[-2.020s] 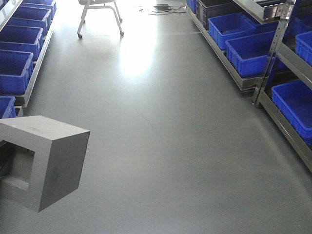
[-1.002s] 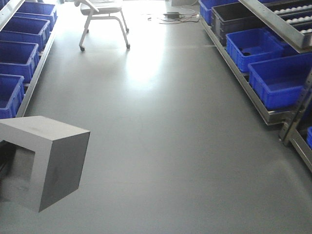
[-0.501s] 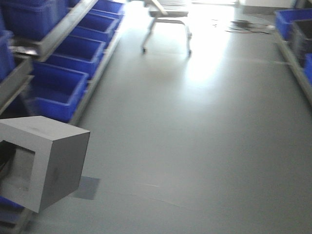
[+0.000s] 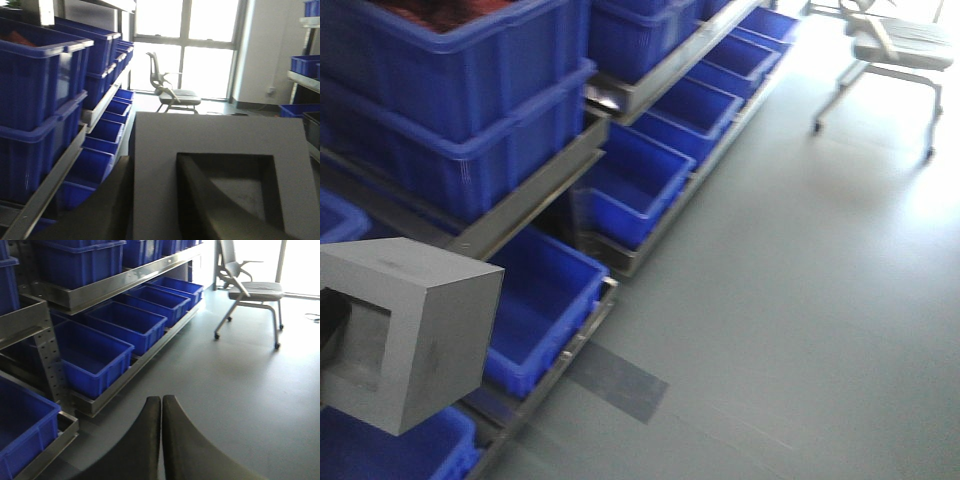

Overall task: Sort gray base to blue bin
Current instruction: 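Drive down the aisle and turn toward the large blue bin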

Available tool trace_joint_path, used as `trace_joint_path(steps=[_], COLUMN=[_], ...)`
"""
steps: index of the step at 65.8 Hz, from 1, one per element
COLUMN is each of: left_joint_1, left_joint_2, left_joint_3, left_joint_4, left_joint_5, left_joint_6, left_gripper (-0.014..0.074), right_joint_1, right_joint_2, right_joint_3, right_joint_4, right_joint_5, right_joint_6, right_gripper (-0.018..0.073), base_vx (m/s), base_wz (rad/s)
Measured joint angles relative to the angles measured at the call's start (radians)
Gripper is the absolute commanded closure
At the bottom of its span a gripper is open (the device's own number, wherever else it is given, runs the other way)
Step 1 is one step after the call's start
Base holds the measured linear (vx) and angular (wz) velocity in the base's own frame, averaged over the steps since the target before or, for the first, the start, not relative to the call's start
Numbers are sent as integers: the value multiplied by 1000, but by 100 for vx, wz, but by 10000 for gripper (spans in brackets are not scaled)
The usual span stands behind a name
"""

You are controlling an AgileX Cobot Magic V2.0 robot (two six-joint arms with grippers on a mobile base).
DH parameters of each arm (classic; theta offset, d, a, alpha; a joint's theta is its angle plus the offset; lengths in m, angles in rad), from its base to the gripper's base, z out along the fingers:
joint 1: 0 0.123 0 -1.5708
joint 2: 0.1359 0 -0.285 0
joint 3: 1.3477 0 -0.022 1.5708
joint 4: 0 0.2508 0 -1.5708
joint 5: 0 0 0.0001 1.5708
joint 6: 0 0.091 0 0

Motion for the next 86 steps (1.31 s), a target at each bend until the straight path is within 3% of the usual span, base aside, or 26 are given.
trace_joint_path(steps=[58,86], left_joint_1=[0,0], left_joint_2=[0,0], left_joint_3=[0,0], left_joint_4=[0,0], left_joint_5=[0,0], left_joint_6=[0,0], left_gripper=[603,603], right_joint_1=[0,0], right_joint_2=[0,0], right_joint_3=[0,0], right_joint_4=[0,0], right_joint_5=[0,0], right_joint_6=[0,0], right_gripper=[564,564], base_vx=[17,12], base_wz=[70,47])
